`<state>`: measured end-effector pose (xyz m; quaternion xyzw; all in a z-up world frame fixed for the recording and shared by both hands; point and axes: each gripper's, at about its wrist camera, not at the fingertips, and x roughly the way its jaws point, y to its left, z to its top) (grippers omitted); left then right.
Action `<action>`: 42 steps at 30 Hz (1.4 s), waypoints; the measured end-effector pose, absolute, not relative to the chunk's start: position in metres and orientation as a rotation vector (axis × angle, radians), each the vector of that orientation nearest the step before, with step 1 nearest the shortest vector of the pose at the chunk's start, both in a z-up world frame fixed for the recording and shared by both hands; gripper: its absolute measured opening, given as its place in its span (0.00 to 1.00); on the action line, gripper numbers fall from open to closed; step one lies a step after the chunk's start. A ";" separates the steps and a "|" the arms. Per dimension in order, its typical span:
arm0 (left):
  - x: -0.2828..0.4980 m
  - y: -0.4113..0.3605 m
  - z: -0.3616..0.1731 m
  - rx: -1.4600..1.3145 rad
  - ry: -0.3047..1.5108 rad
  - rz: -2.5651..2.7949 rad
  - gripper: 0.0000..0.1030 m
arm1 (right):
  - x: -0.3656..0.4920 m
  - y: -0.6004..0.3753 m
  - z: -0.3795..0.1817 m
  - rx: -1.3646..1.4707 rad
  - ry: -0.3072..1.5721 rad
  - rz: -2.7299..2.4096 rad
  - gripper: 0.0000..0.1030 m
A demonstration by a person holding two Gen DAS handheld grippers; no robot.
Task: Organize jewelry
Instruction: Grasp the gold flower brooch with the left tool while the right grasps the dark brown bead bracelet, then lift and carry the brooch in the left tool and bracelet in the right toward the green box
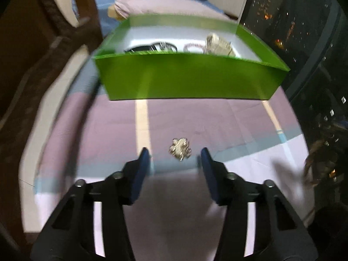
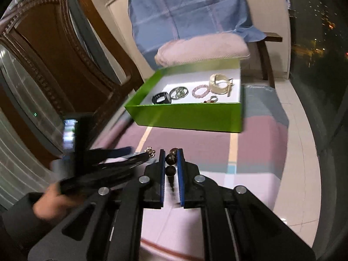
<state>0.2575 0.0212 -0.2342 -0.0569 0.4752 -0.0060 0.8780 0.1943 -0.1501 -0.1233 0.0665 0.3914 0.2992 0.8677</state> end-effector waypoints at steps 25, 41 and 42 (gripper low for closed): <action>0.059 0.015 -0.041 -0.133 0.664 0.002 0.19 | 0.094 -0.143 -0.022 0.049 0.594 0.484 0.10; 0.019 -0.003 -0.019 -0.109 0.599 0.012 0.19 | 0.033 -0.141 -0.003 0.018 0.547 0.455 0.10; 0.018 -0.005 -0.020 -0.109 0.601 0.010 0.19 | 0.032 -0.142 -0.002 0.018 0.543 0.452 0.10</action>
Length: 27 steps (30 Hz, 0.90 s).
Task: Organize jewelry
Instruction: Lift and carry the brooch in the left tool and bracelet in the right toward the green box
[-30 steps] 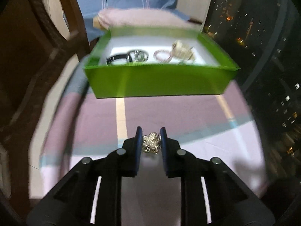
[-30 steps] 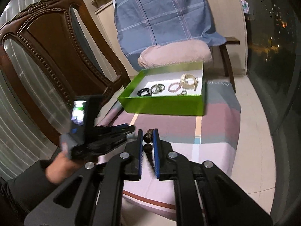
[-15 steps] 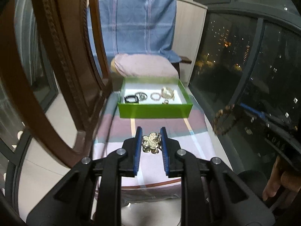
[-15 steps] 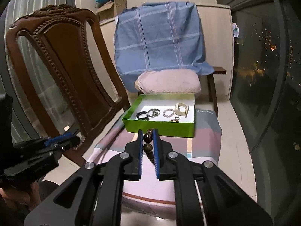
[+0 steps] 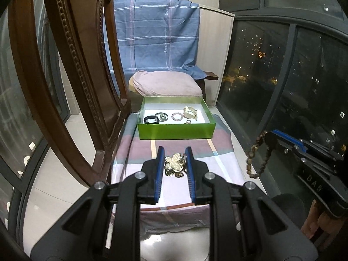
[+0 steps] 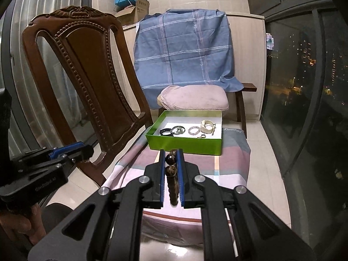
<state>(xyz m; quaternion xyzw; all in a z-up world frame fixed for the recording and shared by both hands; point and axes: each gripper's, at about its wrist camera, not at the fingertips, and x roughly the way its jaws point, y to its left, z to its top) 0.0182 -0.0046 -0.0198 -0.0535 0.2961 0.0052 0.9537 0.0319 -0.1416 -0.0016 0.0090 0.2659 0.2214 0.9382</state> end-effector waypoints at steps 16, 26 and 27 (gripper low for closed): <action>0.017 -0.010 -0.023 -0.107 0.611 0.003 0.19 | 0.023 -0.146 0.003 0.011 0.525 0.424 0.10; 0.019 -0.013 -0.029 -0.103 0.621 -0.005 0.19 | 0.024 -0.145 0.001 0.013 0.532 0.420 0.10; 0.019 -0.013 -0.030 -0.103 0.623 -0.006 0.19 | 0.025 -0.145 0.000 0.013 0.535 0.420 0.10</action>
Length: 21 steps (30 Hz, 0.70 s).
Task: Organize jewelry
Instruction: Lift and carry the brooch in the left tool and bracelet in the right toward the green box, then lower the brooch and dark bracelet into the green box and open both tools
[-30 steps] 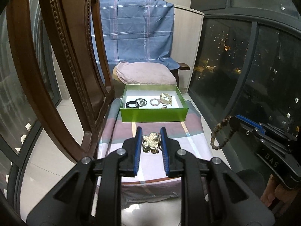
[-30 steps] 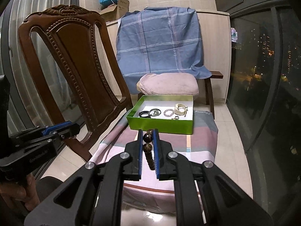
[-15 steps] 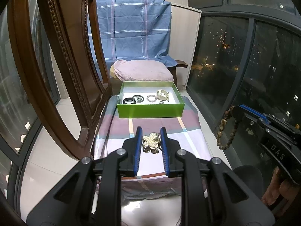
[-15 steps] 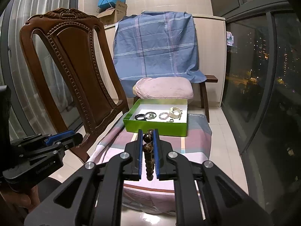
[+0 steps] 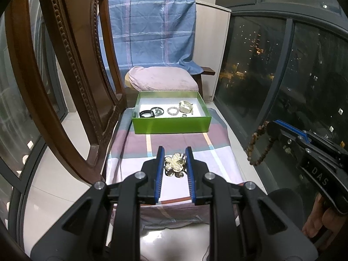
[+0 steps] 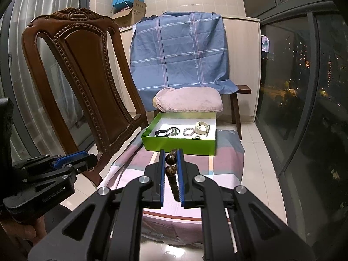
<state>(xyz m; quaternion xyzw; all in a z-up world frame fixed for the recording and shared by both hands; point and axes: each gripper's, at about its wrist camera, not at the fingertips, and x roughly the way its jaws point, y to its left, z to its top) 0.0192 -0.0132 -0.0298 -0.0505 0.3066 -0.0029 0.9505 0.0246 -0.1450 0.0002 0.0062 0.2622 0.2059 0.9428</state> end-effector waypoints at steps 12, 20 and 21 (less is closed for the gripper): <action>0.059 -0.008 -0.022 -0.116 0.633 -0.038 0.19 | 0.063 -0.138 0.002 0.029 0.561 0.477 0.10; 0.187 0.014 -0.003 -0.135 0.651 -0.056 0.19 | 0.196 -0.123 0.033 0.084 0.576 0.555 0.10; 0.215 0.016 -0.007 -0.134 0.668 -0.059 0.19 | 0.217 -0.119 0.030 0.089 0.592 0.552 0.10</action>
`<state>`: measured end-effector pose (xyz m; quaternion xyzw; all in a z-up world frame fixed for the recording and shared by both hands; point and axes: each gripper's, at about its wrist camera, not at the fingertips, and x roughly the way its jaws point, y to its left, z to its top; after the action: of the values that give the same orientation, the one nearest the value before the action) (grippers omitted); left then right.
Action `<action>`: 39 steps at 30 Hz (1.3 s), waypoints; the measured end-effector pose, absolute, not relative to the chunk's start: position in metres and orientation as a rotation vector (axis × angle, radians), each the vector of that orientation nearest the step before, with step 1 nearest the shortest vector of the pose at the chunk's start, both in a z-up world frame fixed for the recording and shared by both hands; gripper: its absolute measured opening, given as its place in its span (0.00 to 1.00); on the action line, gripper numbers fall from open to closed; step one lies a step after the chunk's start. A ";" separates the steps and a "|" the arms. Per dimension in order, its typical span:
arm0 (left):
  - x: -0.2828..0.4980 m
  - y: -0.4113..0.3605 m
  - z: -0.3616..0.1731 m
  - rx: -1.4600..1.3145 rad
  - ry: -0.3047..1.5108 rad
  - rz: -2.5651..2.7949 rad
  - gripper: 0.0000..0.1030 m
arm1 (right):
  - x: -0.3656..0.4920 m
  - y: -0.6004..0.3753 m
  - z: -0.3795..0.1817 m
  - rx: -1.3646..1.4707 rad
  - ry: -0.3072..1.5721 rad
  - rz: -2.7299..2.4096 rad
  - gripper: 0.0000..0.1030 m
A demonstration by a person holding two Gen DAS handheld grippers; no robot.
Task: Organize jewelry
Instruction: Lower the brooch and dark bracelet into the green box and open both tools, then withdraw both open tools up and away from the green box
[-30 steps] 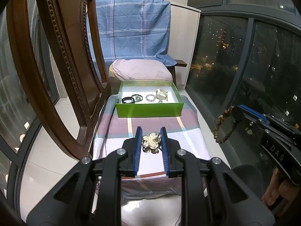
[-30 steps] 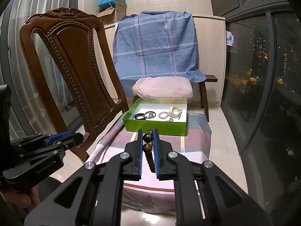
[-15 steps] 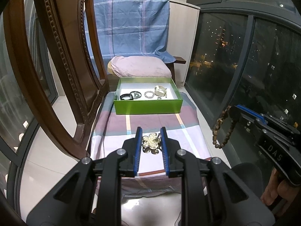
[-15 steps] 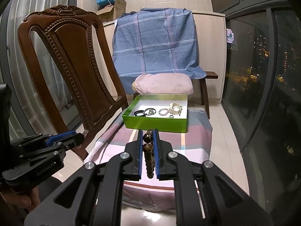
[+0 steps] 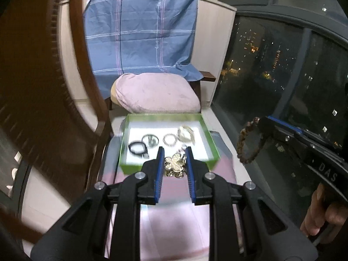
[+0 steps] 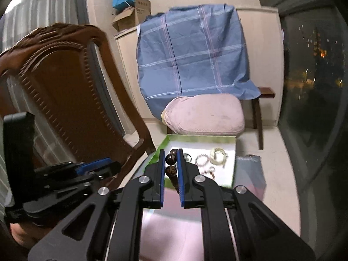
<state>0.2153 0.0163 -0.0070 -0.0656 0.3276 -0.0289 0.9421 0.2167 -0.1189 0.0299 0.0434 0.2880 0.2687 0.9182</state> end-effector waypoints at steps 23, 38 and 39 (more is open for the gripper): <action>0.405 0.029 -0.159 -0.120 0.948 0.015 0.62 | 0.399 -0.093 -0.149 0.002 0.868 0.225 0.61; 0.152 0.053 -0.018 -0.129 0.623 0.058 0.96 | 0.201 -0.144 0.000 0.011 0.602 0.177 0.97; 0.139 0.051 -0.016 -0.137 0.627 0.055 0.96 | 0.183 -0.146 0.004 0.007 0.619 0.187 0.97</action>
<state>0.1387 0.0513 -0.0159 -0.0671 0.3083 0.0273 0.9485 0.1827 -0.1462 0.0039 0.0036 0.3043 0.0921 0.9481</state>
